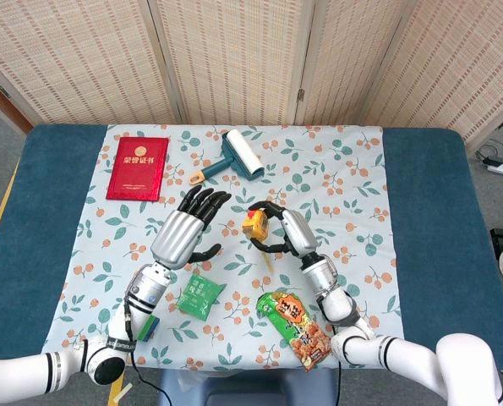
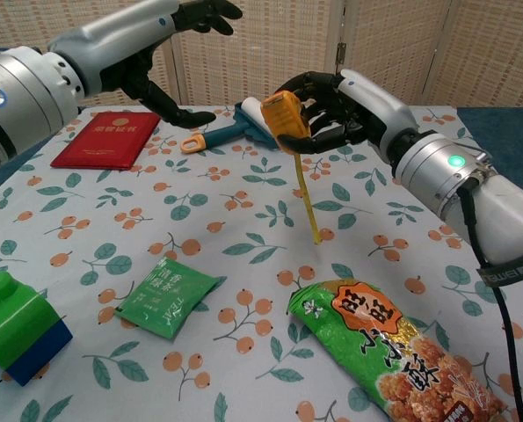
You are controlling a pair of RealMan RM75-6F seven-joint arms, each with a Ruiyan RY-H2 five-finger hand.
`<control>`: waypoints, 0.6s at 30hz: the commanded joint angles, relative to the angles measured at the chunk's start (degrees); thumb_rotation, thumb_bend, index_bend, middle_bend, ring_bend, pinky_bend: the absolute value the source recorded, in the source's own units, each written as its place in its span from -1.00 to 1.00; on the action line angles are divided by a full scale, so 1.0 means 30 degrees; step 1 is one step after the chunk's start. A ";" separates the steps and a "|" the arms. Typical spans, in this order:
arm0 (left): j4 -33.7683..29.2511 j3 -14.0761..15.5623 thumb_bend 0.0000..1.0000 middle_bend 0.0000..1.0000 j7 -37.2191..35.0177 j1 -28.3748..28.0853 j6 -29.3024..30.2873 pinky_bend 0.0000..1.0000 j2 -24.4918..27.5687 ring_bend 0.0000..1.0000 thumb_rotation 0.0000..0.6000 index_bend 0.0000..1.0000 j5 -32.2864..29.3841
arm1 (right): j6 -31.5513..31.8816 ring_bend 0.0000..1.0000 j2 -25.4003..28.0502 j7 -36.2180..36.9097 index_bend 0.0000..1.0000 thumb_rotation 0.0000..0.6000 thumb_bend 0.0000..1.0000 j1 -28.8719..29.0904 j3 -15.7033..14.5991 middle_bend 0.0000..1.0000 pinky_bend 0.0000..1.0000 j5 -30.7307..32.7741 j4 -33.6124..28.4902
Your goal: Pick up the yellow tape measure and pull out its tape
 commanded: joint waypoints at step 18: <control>0.0411 0.0084 -0.35 -0.76 0.0606 -0.1208 0.0507 -1.00 -0.1317 -0.82 1.00 -0.91 -0.1251 | -0.0104 -0.07 -0.1844 0.0247 0.14 1.00 -0.15 0.1409 0.0236 -0.04 -0.30 -0.0061 0.1564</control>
